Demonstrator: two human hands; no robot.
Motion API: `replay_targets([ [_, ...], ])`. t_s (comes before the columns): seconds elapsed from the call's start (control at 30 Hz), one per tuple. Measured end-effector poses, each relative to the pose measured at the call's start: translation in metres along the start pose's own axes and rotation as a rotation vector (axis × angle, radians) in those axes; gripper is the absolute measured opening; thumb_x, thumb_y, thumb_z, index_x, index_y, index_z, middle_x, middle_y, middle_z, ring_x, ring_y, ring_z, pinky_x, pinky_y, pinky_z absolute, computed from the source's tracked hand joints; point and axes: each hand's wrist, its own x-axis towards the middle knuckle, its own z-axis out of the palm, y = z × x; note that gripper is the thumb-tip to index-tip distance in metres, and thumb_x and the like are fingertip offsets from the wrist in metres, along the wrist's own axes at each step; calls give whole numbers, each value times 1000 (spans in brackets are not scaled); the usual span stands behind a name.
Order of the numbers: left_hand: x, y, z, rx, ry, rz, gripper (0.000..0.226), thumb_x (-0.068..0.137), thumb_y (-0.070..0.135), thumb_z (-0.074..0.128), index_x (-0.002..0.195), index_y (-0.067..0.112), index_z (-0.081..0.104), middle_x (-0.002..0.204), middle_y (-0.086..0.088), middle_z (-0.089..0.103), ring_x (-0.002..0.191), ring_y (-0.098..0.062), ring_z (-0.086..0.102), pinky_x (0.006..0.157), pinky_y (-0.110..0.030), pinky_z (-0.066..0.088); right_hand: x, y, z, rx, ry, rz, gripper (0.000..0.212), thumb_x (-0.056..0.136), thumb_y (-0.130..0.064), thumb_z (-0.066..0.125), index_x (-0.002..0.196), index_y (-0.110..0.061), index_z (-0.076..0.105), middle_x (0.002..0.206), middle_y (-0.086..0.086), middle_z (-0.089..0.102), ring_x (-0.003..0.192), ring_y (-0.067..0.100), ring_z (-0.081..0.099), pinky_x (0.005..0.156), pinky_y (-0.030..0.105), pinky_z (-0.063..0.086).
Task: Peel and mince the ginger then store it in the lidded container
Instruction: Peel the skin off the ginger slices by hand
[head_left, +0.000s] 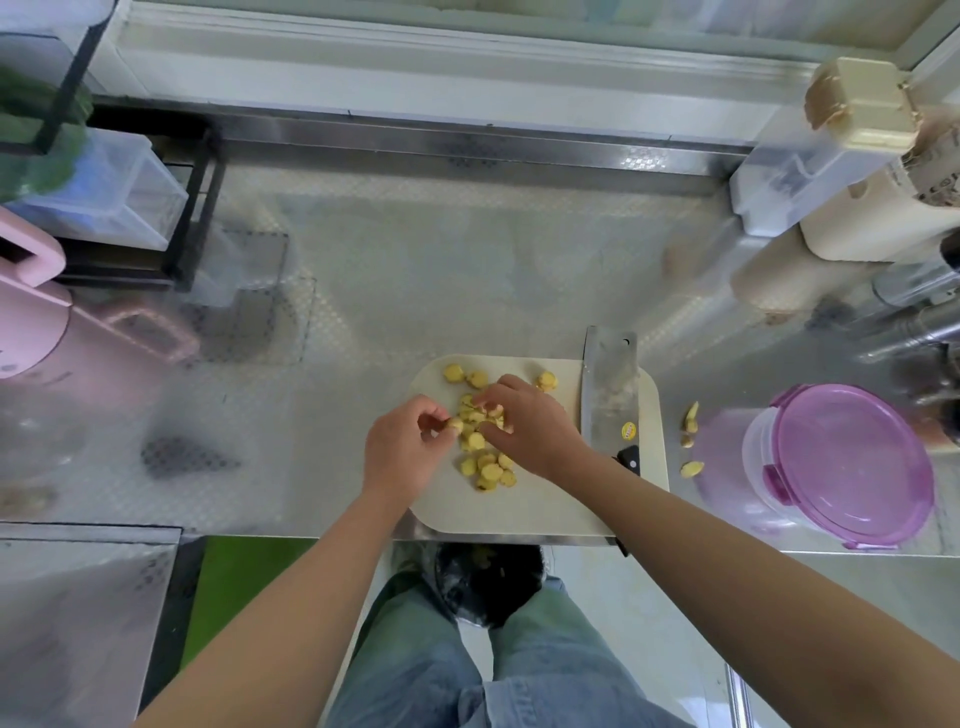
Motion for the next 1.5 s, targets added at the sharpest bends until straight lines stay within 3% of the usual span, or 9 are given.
replay_targets([
  [0.13, 6, 17, -5, -518, -32, -148, 9, 80, 9, 76, 86, 13, 72, 80, -2, 71, 67, -7, 63, 65, -20, 48, 9, -8, -2, 269, 25, 50, 22, 83, -12, 72, 105, -9, 71, 92, 0, 69, 72, 7, 58, 72, 19, 47],
  [0.23, 11, 29, -4, -657, -75, -154, 8, 81, 8, 74, 89, 11, 74, 81, -7, 73, 62, -4, 63, 57, -17, 46, 14, 1, -16, 382, 50, 157, 14, 80, -8, 75, 94, -6, 72, 80, 0, 68, 67, -1, 58, 68, 9, 46],
  [0.43, 35, 33, 9, 122, 67, 51, 15, 86, 22, 68, 100, 26, 71, 100, 4, 62, 89, -14, 57, 74, -24, 45, 36, 27, -29, 192, 102, 335, 11, 82, -17, 72, 91, -11, 75, 88, 3, 74, 82, 15, 68, 82, 34, 55],
  [0.6, 53, 39, 15, 377, 54, 229, 21, 82, 15, 72, 101, 26, 71, 102, 0, 53, 100, -20, 49, 74, -28, 44, 51, 20, -23, -78, 7, 357, 18, 86, -14, 58, 99, -19, 70, 104, 4, 69, 97, 27, 64, 81, 37, 53],
  [0.77, 60, 34, 14, 344, 25, 244, 21, 83, 16, 71, 103, 24, 70, 97, 1, 53, 97, -20, 51, 72, -29, 45, 47, 22, -24, -20, 97, 146, 15, 86, -14, 63, 100, -16, 64, 95, -1, 60, 76, 18, 56, 65, 29, 43],
  [0.93, 43, 18, 8, 272, 80, 194, 16, 84, 18, 69, 101, 18, 68, 91, 3, 50, 77, -15, 53, 62, -28, 45, 24, 21, -14, -38, -84, -114, 11, 85, -16, 66, 95, -13, 70, 92, 2, 63, 67, 13, 52, 63, 26, 37],
  [1.07, 24, 7, 7, 204, 66, 124, 10, 87, 19, 66, 96, 18, 68, 85, 7, 49, 64, -12, 49, 60, -25, 38, 15, 16, 3, -163, -81, -124, 25, 91, -22, 62, 113, -13, 66, 107, 6, 61, 82, 27, 62, 61, 30, 40],
  [1.17, 12, 0, 7, 142, 44, 123, 9, 84, 15, 67, 90, 21, 67, 81, 12, 49, 63, -9, 50, 61, -26, 42, 16, 11, 7, -187, -52, -106, 21, 89, -20, 61, 108, -13, 66, 108, 5, 60, 84, 30, 62, 62, 34, 45],
  [1.5, 8, 1, 11, 125, 7, 86, 12, 89, 19, 64, 100, 24, 64, 88, 9, 56, 70, -8, 52, 67, -28, 46, 20, 18, -9, 163, -8, 157, 13, 74, -15, 78, 80, -13, 68, 70, -10, 60, 56, -1, 50, 63, 23, 41],
])
